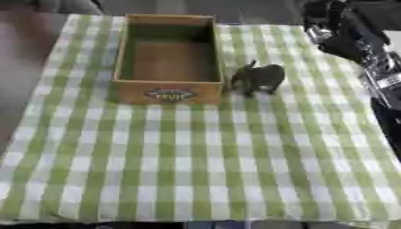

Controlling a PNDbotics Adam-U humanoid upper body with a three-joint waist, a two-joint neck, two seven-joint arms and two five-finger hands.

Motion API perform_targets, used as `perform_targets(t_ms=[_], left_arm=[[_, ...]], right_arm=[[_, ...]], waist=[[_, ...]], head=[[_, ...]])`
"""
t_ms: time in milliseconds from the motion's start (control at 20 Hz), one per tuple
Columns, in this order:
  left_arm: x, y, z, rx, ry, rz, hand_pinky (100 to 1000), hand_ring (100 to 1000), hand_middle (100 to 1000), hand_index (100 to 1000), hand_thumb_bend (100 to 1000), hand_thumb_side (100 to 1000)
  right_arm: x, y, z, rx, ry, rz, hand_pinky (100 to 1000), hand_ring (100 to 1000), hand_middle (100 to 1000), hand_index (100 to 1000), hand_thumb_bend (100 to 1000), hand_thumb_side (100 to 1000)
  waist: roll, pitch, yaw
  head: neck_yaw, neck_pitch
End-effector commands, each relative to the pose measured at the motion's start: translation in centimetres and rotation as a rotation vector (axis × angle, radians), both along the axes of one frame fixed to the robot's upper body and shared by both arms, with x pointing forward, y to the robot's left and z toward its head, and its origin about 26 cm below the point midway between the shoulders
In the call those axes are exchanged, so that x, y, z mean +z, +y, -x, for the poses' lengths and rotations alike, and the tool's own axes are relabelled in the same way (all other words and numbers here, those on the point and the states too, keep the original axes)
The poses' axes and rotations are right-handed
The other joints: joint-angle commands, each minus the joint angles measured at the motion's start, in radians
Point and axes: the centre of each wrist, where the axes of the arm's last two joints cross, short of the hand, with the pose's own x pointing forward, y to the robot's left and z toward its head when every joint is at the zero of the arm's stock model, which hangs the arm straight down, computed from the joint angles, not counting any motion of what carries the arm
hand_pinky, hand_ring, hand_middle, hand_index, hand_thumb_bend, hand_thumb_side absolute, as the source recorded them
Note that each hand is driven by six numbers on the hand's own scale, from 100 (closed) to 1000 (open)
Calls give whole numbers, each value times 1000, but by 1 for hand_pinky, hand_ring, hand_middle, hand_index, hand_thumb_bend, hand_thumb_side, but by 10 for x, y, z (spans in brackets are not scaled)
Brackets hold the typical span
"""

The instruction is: Pick up objects on the table and place them in the box.

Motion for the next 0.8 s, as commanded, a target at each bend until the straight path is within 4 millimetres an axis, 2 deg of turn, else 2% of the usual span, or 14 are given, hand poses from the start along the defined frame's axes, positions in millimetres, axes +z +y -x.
perform_targets(t_ms=[50, 350, 400, 500, 650, 800], left_arm=[[6, -1, 1, -11, -20, -18, 544, 579, 510, 558, 287, 575], [6, -2, 1, -18, -22, -24, 545, 578, 508, 559, 280, 579], [6, -2, 1, -20, -22, -25, 545, 578, 507, 559, 280, 580], [5, -2, 1, -22, -21, -27, 545, 578, 507, 559, 279, 581], [5, -3, 1, -25, -21, -29, 545, 577, 507, 560, 277, 582], [5, -3, 1, -27, -20, -31, 546, 577, 507, 560, 276, 583]], right_arm=[[12, -4, -4, 17, -33, 123, 776, 885, 777, 860, 100, 424], [3, 0, -11, 65, 2, 247, 826, 921, 819, 895, 100, 462], [2, 0, -12, 69, 4, 261, 828, 922, 819, 898, 100, 439], [0, 1, -13, 77, 9, 286, 831, 924, 823, 903, 100, 480], [-3, 2, -14, 90, 15, 322, 837, 926, 825, 907, 174, 496], [-6, 3, -16, 98, 26, 356, 838, 925, 824, 908, 192, 501]], waist=[[5, -13, 1], [5, -14, 4], [5, -14, 5], [4, -14, 5], [4, -14, 6], [3, -14, 7]], head=[[-4, 6], [-7, 6], [-7, 6], [-7, 6], [-8, 6], [-9, 6]])
